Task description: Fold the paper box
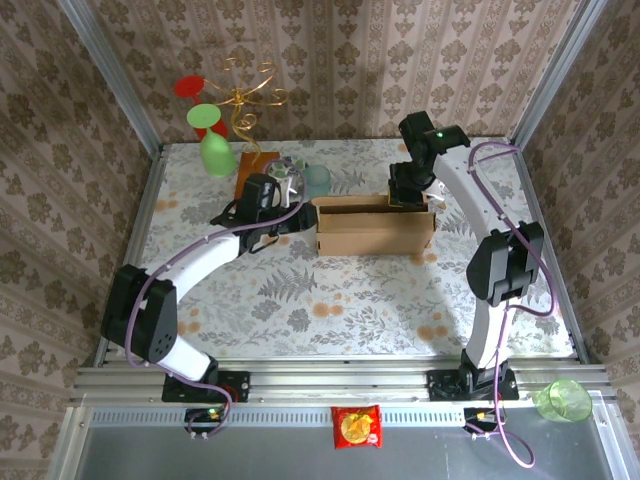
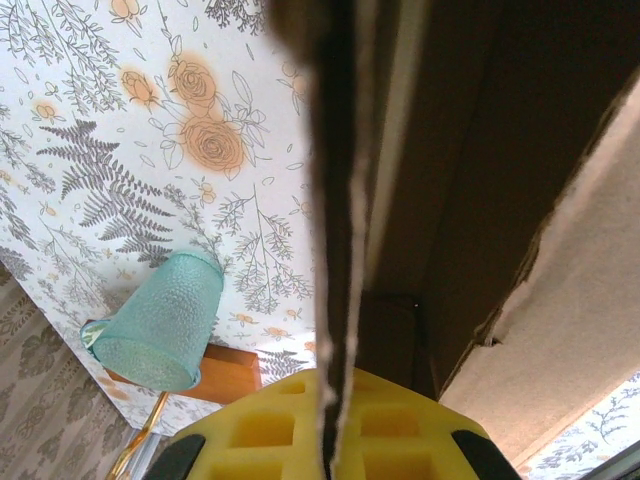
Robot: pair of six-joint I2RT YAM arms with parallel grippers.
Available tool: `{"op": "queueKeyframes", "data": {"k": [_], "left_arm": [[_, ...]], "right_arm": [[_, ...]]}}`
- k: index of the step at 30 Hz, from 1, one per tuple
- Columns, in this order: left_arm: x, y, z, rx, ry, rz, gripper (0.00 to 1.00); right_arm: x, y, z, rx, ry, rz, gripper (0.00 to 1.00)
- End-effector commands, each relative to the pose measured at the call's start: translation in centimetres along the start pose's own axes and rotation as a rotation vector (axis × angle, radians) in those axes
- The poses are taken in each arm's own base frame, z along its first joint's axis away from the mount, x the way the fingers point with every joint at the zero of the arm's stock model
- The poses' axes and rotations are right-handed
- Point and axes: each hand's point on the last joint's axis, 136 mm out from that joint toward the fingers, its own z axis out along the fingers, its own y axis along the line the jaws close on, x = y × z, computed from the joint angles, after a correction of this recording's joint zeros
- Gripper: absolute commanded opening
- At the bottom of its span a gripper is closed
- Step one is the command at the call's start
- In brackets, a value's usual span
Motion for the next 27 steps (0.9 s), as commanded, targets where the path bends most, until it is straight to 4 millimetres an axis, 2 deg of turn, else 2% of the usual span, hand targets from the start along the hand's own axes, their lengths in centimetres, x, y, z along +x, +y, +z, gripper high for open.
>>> {"op": "queueKeyframes", "data": {"k": [1,5,8,10,13,16,20,22,25,27], "left_arm": [[-0.8,-1.3,-2.1,-0.014,-0.071,0.019,0.33],[-0.5,-2.4,-4.2,-0.02,-0.08,0.061,0.33],[1.2,-3.8,-5.7,-0.002,-0.041,0.1,0.32],[3.0,-4.9,-6.3,0.04,-0.009,0.116,0.31],[6.4,-6.2,-6.0,0.11,0.06,0.127,0.29],[8.9,-6.4,-4.9,0.119,0.094,0.116,0.3],[9.2,-5.5,-2.6,0.089,0.068,0.075,0.32],[9.0,-4.1,-1.2,0.033,0.052,0.044,0.31],[7.8,-1.6,-0.7,-0.098,-0.024,0.032,0.35],[6.4,-1.2,-1.0,-0.134,-0.089,0.046,0.38]], "right_arm": [[-1.0,-1.7,0.5,0.054,-0.055,0.006,0.0],[-1.1,-1.6,0.7,0.055,-0.056,0.007,0.0],[-1.1,-1.5,0.8,0.053,-0.054,0.006,0.0],[-1.1,-1.5,0.9,0.054,-0.054,0.004,0.0],[-1.0,-1.4,1.0,0.054,-0.05,0.002,0.0],[-1.0,-1.3,1.0,0.051,-0.048,-0.001,0.0],[-1.0,-1.4,0.8,0.049,-0.05,-0.006,0.0],[-0.9,-1.4,0.7,0.047,-0.048,-0.01,0.0],[-0.8,-1.4,0.4,0.045,-0.046,-0.016,0.0],[-0.8,-1.6,0.4,0.048,-0.046,-0.023,0.0]]}}
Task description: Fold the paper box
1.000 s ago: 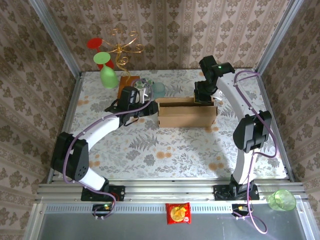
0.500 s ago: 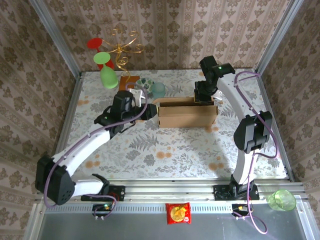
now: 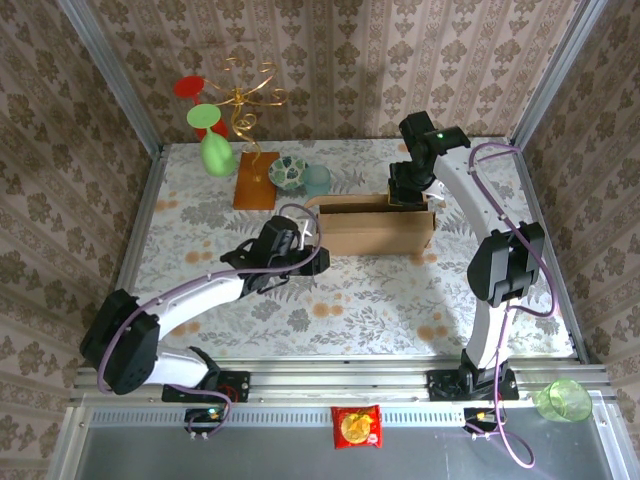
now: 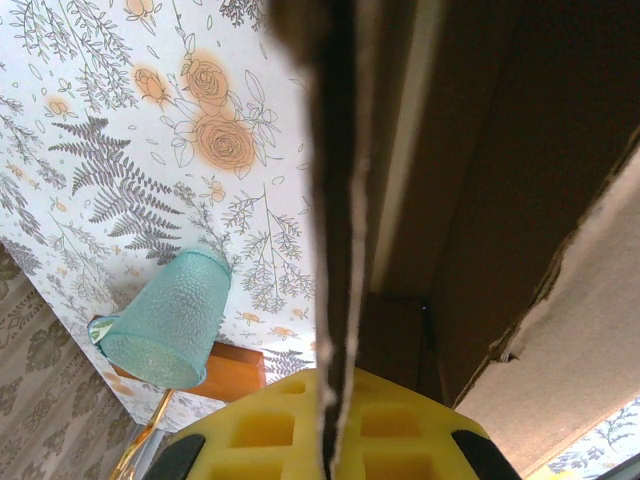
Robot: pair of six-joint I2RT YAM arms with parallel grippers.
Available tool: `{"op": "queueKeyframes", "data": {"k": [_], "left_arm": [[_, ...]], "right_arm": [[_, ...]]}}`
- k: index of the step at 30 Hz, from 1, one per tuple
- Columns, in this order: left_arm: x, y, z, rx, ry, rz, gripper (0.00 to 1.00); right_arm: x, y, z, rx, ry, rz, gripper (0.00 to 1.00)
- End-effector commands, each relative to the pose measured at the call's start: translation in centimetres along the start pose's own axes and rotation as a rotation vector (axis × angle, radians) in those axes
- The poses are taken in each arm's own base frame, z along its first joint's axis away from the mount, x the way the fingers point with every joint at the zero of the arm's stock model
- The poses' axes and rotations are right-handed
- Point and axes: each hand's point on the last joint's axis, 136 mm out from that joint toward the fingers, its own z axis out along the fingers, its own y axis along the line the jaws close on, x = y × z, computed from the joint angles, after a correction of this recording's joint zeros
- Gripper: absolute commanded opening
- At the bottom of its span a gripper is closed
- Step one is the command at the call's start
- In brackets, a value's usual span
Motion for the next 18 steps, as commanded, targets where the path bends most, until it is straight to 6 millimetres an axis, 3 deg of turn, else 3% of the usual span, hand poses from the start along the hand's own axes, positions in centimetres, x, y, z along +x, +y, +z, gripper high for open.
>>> {"op": "queueKeyframes", "data": {"k": [1,18], "left_arm": [[-3.9,0.4,-0.7,-0.06,-0.184,0.008,0.4],[-7.5,0.2,1.4,-0.036,-0.206,0.027,0.43]], "right_arm": [[-0.8,-2.1,0.2,0.068,-0.046,-0.012,0.0],[-0.1,-2.7,-0.8,0.071,-0.031,-0.056,0.0]]}}
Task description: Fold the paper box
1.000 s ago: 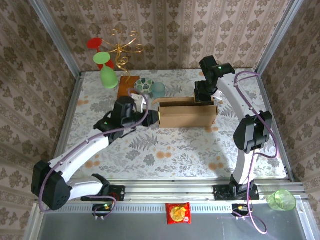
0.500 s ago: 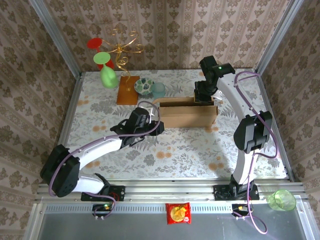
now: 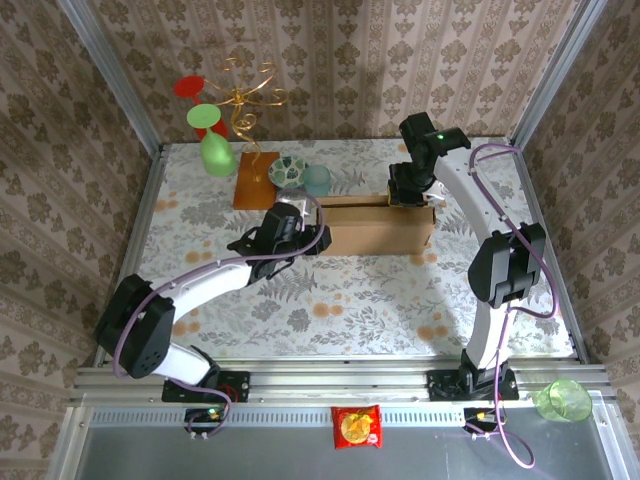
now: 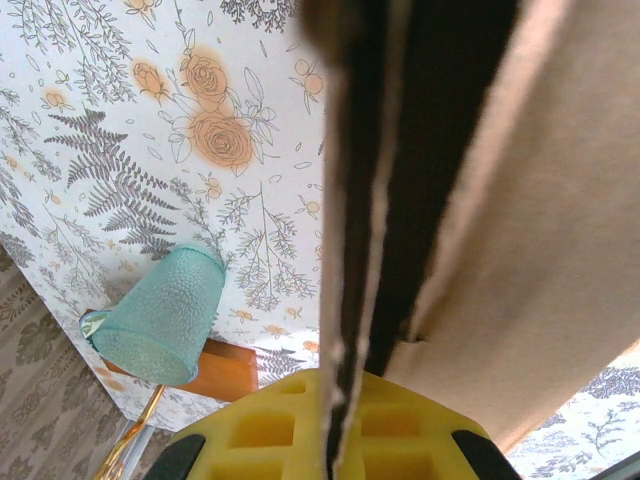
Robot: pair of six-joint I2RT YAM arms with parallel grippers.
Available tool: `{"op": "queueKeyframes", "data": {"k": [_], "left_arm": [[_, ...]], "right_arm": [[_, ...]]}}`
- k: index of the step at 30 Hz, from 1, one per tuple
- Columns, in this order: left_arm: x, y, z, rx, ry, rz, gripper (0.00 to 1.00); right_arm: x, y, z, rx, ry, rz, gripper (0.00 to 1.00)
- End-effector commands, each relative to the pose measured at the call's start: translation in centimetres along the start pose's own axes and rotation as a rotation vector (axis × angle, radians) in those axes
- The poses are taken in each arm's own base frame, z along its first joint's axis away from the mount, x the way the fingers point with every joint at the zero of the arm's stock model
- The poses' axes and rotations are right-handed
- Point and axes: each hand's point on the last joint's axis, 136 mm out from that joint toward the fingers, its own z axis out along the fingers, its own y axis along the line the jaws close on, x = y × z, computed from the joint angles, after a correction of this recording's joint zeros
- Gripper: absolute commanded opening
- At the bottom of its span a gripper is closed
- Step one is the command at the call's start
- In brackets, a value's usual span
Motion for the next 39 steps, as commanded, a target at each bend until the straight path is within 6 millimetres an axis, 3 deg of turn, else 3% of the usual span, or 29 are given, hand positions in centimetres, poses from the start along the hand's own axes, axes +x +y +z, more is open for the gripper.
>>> {"op": "queueKeyframes", "data": {"k": [1,12,29,33,39], "left_arm": [[-2.1,-0.7,0.1,0.015,-0.052,0.022,0.43],[-3.6,0.0,-0.1,0.005,-0.081,0.004,0.43],[-4.2,0.8,-2.7,-0.035,-0.073,0.026,0.48],[-4.6,0.5,-4.0,-0.037,-0.093,0.028,0.52],[-6.7,1.0,-7.3,-0.072,-0.101,0.124,0.52]], "right_arm": [[0.0,-2.6,-0.7,0.076,-0.03,-0.026,0.0],[0.3,-3.5,-0.3,0.082,-0.029,-0.059,0.0],[-0.1,-4.0,1.0,0.079,-0.038,-0.053,0.0],[-0.2,-4.1,1.1,0.08,-0.041,-0.051,0.0],[-0.1,-4.0,1.3,0.08,-0.04,-0.054,0.0]]}}
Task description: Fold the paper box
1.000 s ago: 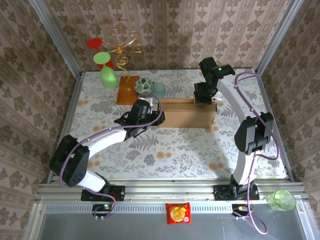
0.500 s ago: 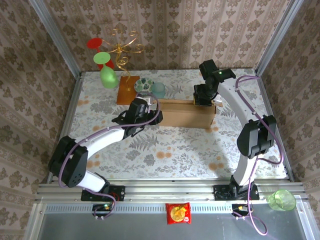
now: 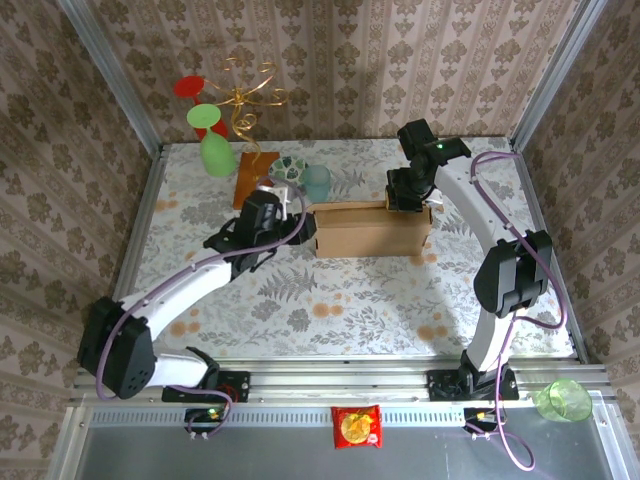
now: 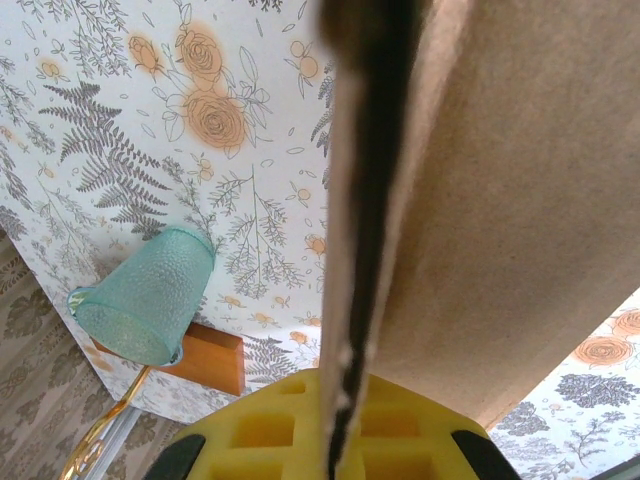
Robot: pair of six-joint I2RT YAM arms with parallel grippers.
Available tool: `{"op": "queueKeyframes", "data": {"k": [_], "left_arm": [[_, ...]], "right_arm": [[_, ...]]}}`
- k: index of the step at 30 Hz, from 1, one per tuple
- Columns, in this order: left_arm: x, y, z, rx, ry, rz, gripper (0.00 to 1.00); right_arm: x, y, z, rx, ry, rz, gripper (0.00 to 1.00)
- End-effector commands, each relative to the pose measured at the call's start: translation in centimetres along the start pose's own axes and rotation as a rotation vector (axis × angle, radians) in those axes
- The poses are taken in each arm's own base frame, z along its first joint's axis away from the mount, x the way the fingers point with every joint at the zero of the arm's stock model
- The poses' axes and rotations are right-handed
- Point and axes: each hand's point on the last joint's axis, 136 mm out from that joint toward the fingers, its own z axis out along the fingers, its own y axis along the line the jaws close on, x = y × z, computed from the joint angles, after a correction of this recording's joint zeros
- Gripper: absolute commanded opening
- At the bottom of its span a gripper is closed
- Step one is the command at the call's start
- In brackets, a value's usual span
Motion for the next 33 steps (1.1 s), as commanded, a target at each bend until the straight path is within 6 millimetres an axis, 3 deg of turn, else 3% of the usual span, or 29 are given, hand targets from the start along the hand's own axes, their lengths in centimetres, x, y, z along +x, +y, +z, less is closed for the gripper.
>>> {"op": "queueKeyframes", "data": {"k": [1,5,14,20,33], "left_arm": [[-2.6,0.5,-2.2,-0.011,-0.009,0.095,0.53],[-2.9,0.8,-1.6,0.084,0.108,0.173,0.55],[-2.8,-2.6,0.2,0.255,0.265,0.39,0.56],[-1.3,-2.1,1.0,0.213,0.334,0.429,0.53],[-0.9,-2.3,2.4,0.145,0.363,0.431,0.31]], "right_arm": [[-0.7,-2.9,1.2,0.114,-0.044,-0.004,0.0],[-0.7,-2.9,1.4,0.114,-0.044,-0.004,0.0],[-0.7,-2.9,1.5,0.116,-0.043,0.0,0.0],[-0.7,-2.8,1.5,0.113,-0.042,0.0,0.0],[-0.7,-2.8,1.6,0.114,-0.04,0.003,0.0]]}}
